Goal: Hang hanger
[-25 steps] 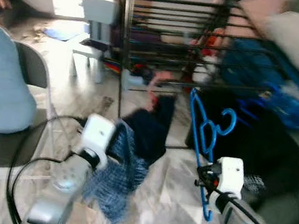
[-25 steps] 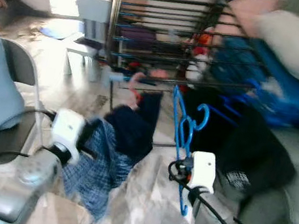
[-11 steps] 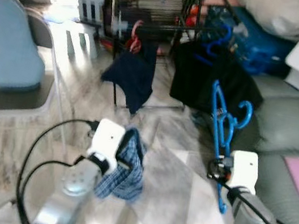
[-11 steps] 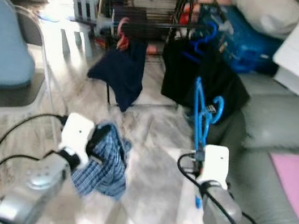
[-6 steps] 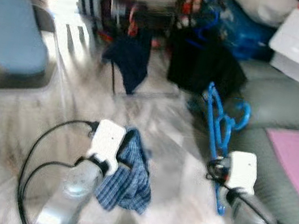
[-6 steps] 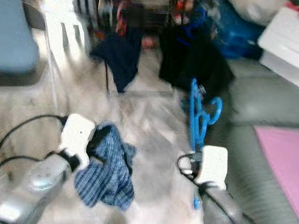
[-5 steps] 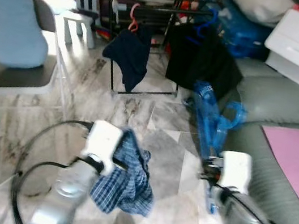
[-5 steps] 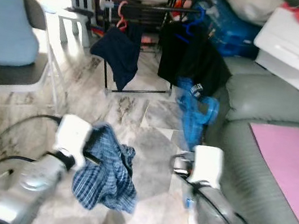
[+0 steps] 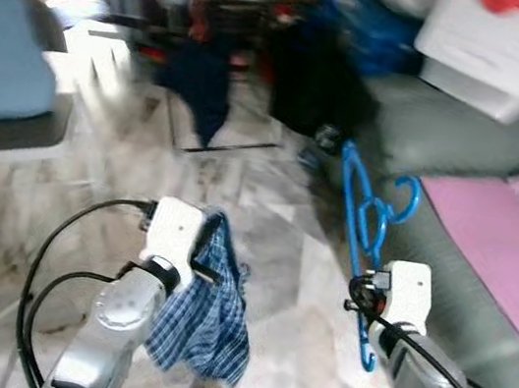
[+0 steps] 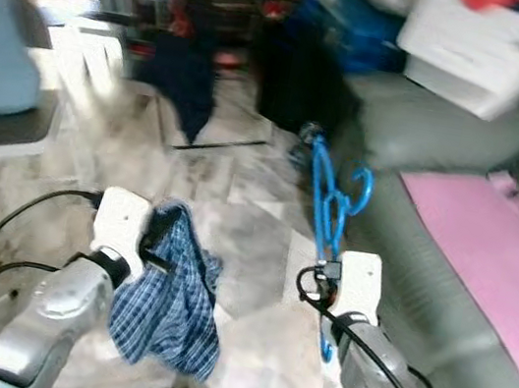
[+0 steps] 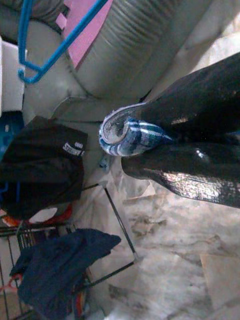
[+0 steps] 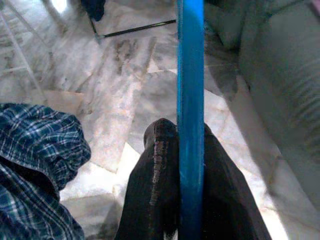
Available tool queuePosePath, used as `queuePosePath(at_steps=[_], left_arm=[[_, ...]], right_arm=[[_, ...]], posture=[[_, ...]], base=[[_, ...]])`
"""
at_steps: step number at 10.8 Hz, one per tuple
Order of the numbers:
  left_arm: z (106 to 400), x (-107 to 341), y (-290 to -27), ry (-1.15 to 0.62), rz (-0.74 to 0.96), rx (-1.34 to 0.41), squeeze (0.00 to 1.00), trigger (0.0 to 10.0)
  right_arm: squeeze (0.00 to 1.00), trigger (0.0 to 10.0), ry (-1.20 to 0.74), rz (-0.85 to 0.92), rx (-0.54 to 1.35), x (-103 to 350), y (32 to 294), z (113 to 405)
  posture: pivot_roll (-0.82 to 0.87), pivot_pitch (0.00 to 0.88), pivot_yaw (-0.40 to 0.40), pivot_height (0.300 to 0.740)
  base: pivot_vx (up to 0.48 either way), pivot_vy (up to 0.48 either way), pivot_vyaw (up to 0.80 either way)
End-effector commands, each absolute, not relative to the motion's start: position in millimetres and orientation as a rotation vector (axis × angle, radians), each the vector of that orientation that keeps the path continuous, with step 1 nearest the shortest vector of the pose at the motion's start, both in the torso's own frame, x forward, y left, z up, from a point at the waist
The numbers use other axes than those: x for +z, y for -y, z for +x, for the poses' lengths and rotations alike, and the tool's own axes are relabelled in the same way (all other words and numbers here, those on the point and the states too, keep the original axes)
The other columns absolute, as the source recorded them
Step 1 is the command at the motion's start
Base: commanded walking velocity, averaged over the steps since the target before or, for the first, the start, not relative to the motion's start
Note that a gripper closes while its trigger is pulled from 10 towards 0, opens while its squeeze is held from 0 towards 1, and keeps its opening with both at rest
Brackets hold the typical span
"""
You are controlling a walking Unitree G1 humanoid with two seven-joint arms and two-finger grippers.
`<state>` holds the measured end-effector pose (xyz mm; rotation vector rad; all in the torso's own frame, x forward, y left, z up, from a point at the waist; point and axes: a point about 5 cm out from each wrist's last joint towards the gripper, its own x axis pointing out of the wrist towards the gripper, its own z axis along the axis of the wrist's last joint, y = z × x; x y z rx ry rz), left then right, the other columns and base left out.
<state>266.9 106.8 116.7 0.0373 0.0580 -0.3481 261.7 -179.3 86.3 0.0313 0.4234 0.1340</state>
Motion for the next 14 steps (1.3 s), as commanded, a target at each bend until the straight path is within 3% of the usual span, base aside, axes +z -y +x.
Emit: queuePosePath(at_steps=[1, 14], left_arm=[[268.5, 119.0, -105.6, -0.042, 0.025, -0.368, 0.00, 10.0], [266.8, 119.5, -98.6, -0.023, -0.019, -0.411, 0.00, 10.0]], right_arm=[[0.00, 10.0, -0.393, 0.035, 0.147, 92.9, 175.3, 265.6], [0.00, 10.0, -0.383, 0.022, 0.170, 93.3, 169.7, 268.6]], posture=[[-0.14, 0.053, 0.036, 0.740], [-0.14, 0.049, 0.032, 0.740]], base=[[0.000, 0.000, -0.56], [0.000, 0.298, 0.00]])
